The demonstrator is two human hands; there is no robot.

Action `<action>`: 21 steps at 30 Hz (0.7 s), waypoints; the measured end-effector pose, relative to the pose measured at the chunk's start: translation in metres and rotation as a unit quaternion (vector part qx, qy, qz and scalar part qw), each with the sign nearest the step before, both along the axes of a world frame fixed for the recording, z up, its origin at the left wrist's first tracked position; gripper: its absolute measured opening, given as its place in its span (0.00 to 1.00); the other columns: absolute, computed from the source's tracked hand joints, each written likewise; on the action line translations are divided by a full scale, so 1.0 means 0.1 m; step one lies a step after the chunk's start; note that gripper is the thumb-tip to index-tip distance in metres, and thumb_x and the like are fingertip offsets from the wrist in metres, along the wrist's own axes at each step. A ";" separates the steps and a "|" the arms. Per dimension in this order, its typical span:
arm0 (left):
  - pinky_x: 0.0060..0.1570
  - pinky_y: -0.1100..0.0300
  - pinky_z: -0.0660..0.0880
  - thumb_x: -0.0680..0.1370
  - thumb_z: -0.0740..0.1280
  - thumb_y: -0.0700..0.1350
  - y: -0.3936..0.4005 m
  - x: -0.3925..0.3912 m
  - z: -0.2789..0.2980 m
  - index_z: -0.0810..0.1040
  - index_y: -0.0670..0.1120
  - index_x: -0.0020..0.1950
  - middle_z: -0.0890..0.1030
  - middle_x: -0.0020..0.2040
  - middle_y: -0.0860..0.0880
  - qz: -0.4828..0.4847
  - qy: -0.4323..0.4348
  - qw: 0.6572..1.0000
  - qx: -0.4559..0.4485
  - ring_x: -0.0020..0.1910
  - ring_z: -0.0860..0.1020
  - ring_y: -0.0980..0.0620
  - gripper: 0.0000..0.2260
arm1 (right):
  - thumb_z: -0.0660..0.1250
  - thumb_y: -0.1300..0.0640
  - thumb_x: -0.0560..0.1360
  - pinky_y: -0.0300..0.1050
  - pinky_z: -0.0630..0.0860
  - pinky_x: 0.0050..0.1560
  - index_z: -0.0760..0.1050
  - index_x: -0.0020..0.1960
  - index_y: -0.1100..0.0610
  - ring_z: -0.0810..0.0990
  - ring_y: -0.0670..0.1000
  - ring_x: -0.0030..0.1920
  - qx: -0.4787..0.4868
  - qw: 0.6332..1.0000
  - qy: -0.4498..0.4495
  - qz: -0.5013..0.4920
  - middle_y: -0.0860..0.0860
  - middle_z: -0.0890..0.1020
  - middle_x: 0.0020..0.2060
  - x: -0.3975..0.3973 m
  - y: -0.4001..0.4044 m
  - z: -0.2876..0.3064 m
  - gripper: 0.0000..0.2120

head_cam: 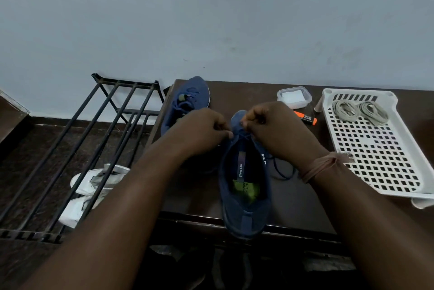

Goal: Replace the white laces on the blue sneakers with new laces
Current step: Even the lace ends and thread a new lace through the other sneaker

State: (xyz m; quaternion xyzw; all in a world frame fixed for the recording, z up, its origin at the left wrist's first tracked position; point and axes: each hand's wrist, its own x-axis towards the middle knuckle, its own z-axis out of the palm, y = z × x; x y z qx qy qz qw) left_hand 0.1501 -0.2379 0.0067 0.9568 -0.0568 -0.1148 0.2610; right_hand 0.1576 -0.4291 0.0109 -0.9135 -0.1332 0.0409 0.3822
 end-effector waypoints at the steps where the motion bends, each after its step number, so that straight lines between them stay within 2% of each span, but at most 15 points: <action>1: 0.46 0.56 0.79 0.79 0.69 0.55 0.00 0.00 -0.02 0.84 0.54 0.45 0.83 0.41 0.56 0.000 0.009 1.000 0.019 0.41 0.81 0.59 0.08 | 0.67 0.64 0.74 0.36 0.74 0.36 0.82 0.38 0.54 0.79 0.42 0.35 -0.026 1.000 -0.010 0.002 0.42 0.80 0.30 -0.03 0.02 -0.01 0.10; 3: 0.36 0.60 0.72 0.80 0.68 0.56 -0.01 -0.02 -0.04 0.80 0.49 0.36 0.78 0.33 0.54 0.014 0.013 0.999 0.033 0.33 0.76 0.57 0.16 | 0.66 0.62 0.75 0.37 0.74 0.37 0.83 0.39 0.55 0.81 0.48 0.39 -0.073 0.997 -0.009 0.004 0.46 0.82 0.35 -0.08 0.06 -0.07 0.09; 5: 0.33 0.61 0.69 0.79 0.68 0.58 -0.04 -0.05 -0.05 0.79 0.48 0.34 0.76 0.31 0.53 0.036 0.002 0.999 0.031 0.31 0.74 0.57 0.18 | 0.65 0.60 0.76 0.42 0.73 0.38 0.82 0.40 0.57 0.81 0.52 0.40 -0.125 0.992 -0.016 0.000 0.50 0.82 0.36 -0.09 0.09 -0.15 0.09; 7: 0.39 0.60 0.75 0.77 0.70 0.61 -0.08 -0.08 -0.05 0.83 0.51 0.39 0.81 0.37 0.53 0.058 -0.025 0.998 0.022 0.37 0.78 0.57 0.15 | 0.65 0.58 0.77 0.42 0.72 0.40 0.81 0.39 0.58 0.81 0.54 0.42 -0.157 0.987 -0.017 0.006 0.51 0.81 0.37 -0.08 0.12 -0.19 0.09; 8: 0.42 0.59 0.77 0.75 0.71 0.62 -0.10 -0.11 -0.04 0.84 0.52 0.41 0.82 0.39 0.53 0.070 -0.035 0.997 0.009 0.40 0.79 0.58 0.14 | 0.66 0.57 0.77 0.43 0.74 0.43 0.82 0.42 0.58 0.82 0.54 0.44 -0.170 0.985 -0.007 0.008 0.52 0.82 0.40 -0.07 0.12 -0.20 0.09; 10: 0.41 0.60 0.78 0.73 0.74 0.60 -0.15 -0.14 -0.03 0.85 0.52 0.41 0.83 0.39 0.53 0.076 -0.028 0.997 -0.010 0.40 0.78 0.59 0.12 | 0.66 0.56 0.78 0.46 0.78 0.51 0.84 0.48 0.58 0.83 0.55 0.49 -0.182 0.983 0.022 0.006 0.54 0.84 0.46 -0.05 0.13 -0.20 0.09; 11: 0.40 0.60 0.78 0.73 0.75 0.58 -0.18 -0.15 -0.03 0.85 0.51 0.41 0.83 0.39 0.53 0.072 -0.012 0.997 -0.010 0.39 0.79 0.59 0.11 | 0.66 0.57 0.77 0.46 0.79 0.52 0.85 0.47 0.57 0.83 0.55 0.49 -0.173 0.984 0.027 0.001 0.54 0.85 0.46 -0.05 0.12 -0.21 0.09; 14: 0.44 0.54 0.82 0.76 0.72 0.48 -0.21 -0.15 -0.05 0.88 0.47 0.43 0.85 0.40 0.49 0.067 0.031 0.997 -0.006 0.40 0.82 0.53 0.07 | 0.68 0.62 0.74 0.43 0.78 0.48 0.85 0.42 0.56 0.83 0.52 0.45 -0.098 0.994 0.030 -0.031 0.52 0.85 0.42 -0.09 0.10 -0.19 0.07; 16: 0.46 0.50 0.83 0.77 0.70 0.44 -0.18 -0.10 -0.11 0.87 0.44 0.44 0.86 0.42 0.46 0.095 0.056 0.994 -0.014 0.41 0.83 0.49 0.07 | 0.68 0.64 0.74 0.39 0.75 0.46 0.86 0.44 0.56 0.83 0.50 0.45 -0.056 0.997 0.033 -0.051 0.50 0.85 0.43 -0.11 0.09 -0.18 0.08; 19: 0.51 0.42 0.82 0.76 0.71 0.41 -0.13 -0.02 -0.20 0.86 0.40 0.44 0.86 0.45 0.42 0.173 0.111 0.975 -0.081 0.46 0.84 0.43 0.06 | 0.68 0.63 0.75 0.34 0.72 0.42 0.85 0.45 0.55 0.82 0.49 0.46 -0.044 0.997 0.037 -0.054 0.49 0.85 0.44 -0.10 0.09 -0.19 0.08; 21: 0.56 0.43 0.81 0.77 0.70 0.40 -0.12 0.00 -0.22 0.86 0.39 0.50 0.86 0.50 0.41 0.189 0.124 0.969 -0.104 0.51 0.84 0.41 0.07 | 0.67 0.62 0.75 0.36 0.73 0.43 0.85 0.44 0.55 0.82 0.50 0.46 -0.056 0.997 0.032 -0.045 0.50 0.85 0.43 -0.12 0.12 -0.20 0.08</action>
